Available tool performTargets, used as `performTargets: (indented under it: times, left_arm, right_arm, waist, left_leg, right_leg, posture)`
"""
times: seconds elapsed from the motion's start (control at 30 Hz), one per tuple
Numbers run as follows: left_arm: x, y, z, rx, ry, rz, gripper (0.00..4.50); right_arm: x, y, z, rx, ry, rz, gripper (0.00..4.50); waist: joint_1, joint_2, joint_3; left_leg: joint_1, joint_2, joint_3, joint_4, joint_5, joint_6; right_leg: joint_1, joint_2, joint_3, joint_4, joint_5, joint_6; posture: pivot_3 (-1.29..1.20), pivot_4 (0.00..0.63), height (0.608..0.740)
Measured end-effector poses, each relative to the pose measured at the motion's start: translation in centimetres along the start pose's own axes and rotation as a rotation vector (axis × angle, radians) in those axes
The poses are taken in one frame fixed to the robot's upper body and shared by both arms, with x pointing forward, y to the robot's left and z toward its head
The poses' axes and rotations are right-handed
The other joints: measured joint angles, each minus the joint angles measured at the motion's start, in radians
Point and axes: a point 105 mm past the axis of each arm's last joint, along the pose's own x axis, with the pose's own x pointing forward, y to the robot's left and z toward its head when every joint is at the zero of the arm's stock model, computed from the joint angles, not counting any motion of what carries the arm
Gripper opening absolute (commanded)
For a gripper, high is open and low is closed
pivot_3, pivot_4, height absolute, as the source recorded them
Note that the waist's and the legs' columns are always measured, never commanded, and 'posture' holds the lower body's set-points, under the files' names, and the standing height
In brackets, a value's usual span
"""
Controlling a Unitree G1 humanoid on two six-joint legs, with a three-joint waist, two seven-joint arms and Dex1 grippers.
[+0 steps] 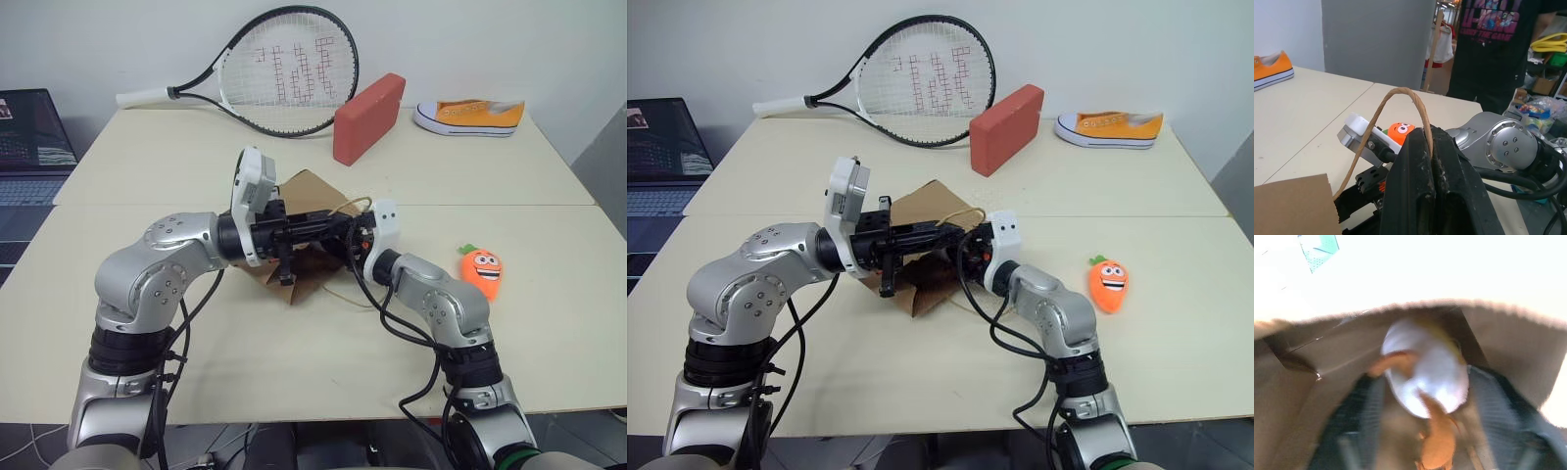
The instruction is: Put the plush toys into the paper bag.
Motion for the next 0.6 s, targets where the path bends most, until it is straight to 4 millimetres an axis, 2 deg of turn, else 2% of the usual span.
performTargets:
  times: [0.03, 0.07, 0.2, 0.33, 0.4, 0.47, 0.6]
  left_arm:
    - [0.0, 0.0, 0.0, -0.001, -0.001, 0.003, 0.0]
    - [0.0, 0.1, 0.0, -0.002, -0.001, 0.004, 0.0]
    - [0.2, 0.4, 0.0, -0.009, -0.02, 0.018, 0.0]
    - [0.1, 0.9, -0.2, -0.013, -0.019, 0.044, 0.0]
    - [0.5, 0.8, 0.0, -0.011, -0.032, 0.035, 0.0]
    - [0.5, 0.9, 0.0, -0.009, -0.032, 0.038, 0.0]
    - [0.5, 1.0, 0.0, -0.01, -0.034, 0.041, 0.0]
  right_arm:
    - [-0.2, 0.1, 0.3, -0.013, -0.007, 0.003, 4.43]
    - [-0.3, 0.1, 0.5, -0.023, -0.014, 0.005, 4.47]
    - [-1.8, 0.6, 1.2, -0.105, -0.002, 0.048, 4.47]
    - [-4.3, 0.8, 1.3, -0.183, 0.048, 0.098, 4.47]
    - [-6.1, 0.7, 1.0, -0.221, 0.092, 0.135, 4.47]
    - [-8.2, -0.2, 0.9, -0.253, 0.128, 0.141, 4.47]
    - [-12.0, -2.3, 2.4, -0.322, 0.135, 0.104, 4.47]
  waist:
    - [0.0, 0.0, 0.0]
    - [0.0, 0.0, 0.0]
    - [0.002, 0.0, 0.0]
    - [0.001, 0.0, 0.0]
    - [0.002, 0.0, 0.0]
    - [0.006, 0.0, 0.0]
    - [0.007, 0.0, 0.0]
  left_leg:
    - [0.0, 0.0, 0.0, 0.0, 0.0, 0.0]
    - [0.0, 0.0, 0.0, 0.0, 0.0, 0.0]
    - [-0.001, 0.0, 0.0, 0.0, 0.0, 0.0]
    - [-0.001, 0.0, -0.001, 0.0, 0.0, 0.0]
    - [-0.001, 0.0, -0.001, 0.0, 0.0, 0.0]
    - [-0.002, 0.0, -0.001, 0.0, 0.0, 0.0]
    - [-0.001, 0.0, -0.001, 0.001, 0.0, 0.0]
  right_leg:
    - [0.0, 0.0, 0.0, 0.0, 0.0, 0.0]
    - [0.0, 0.0, 0.0, 0.0, 0.0, 0.0]
    - [0.0, 0.0, 0.0, 0.0, 0.0, 0.0]
    - [0.0, 0.0, 0.0, 0.0, 0.0, 0.0]
    - [0.0, 0.0, -0.001, 0.0, -0.001, -0.001]
    - [0.0, 0.0, -0.001, -0.001, -0.001, -0.001]
    - [0.0, 0.0, -0.001, -0.001, -0.002, -0.003]
  posture:
    - [0.0, 0.15, 0.74]
    - [0.0, 0.15, 0.74]
    - [0.0, 0.15, 0.74]
    - [0.0, 0.15, 0.74]
    - [0.0, 0.15, 0.74]
    - [0.0, 0.15, 0.74]
    - [0.0, 0.15, 0.74]
